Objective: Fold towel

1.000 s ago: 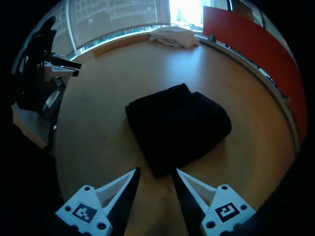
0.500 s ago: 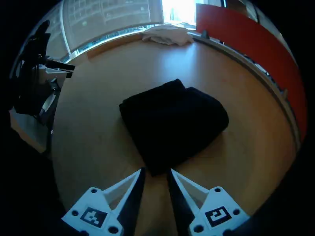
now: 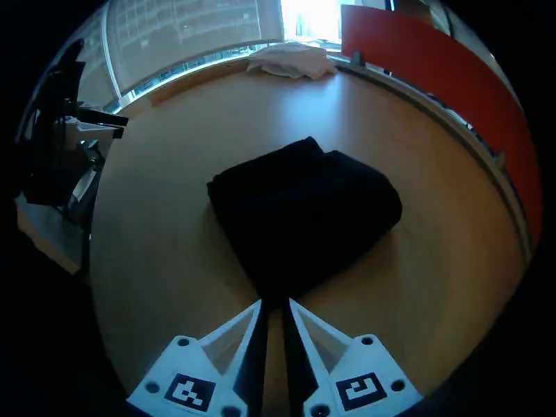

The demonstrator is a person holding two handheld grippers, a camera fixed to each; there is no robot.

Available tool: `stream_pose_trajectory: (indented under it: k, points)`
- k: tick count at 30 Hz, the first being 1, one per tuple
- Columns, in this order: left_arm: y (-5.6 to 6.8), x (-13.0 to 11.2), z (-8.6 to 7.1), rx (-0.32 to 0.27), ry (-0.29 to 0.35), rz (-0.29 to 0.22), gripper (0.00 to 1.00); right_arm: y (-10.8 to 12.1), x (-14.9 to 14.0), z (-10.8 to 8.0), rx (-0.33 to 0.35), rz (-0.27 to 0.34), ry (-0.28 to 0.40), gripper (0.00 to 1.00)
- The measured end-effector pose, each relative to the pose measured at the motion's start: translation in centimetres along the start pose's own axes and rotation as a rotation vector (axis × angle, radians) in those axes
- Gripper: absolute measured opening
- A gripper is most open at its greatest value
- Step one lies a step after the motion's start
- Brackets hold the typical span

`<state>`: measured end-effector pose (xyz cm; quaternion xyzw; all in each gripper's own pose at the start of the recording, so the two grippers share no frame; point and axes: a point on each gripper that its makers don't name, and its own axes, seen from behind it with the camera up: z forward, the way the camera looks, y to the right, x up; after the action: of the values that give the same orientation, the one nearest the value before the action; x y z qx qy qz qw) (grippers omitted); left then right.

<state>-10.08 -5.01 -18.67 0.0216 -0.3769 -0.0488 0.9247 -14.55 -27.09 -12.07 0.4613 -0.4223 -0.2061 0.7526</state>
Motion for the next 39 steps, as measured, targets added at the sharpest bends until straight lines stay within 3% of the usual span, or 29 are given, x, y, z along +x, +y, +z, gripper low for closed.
stream_pose_trajectory:
  k: [12, 27, 39]
  points:
    - [0.2, 0.5, 0.0, -0.008, 0.013, 0.003, 0.91, 0.0, 1.7, -1.2, -0.005, -0.014, 0.021, 0.08]
    - [0.9, 2.6, 0.3, -0.035, 0.066, 0.004, 0.91, 2.1, 10.1, -6.9, -0.055, -0.06, 0.166, 0.08]
    - [0.9, 2.5, 0.0, -0.042, 0.073, 0.012, 0.91, 2.1, 10.0, -7.2, -0.067, -0.055, 0.175, 0.08]
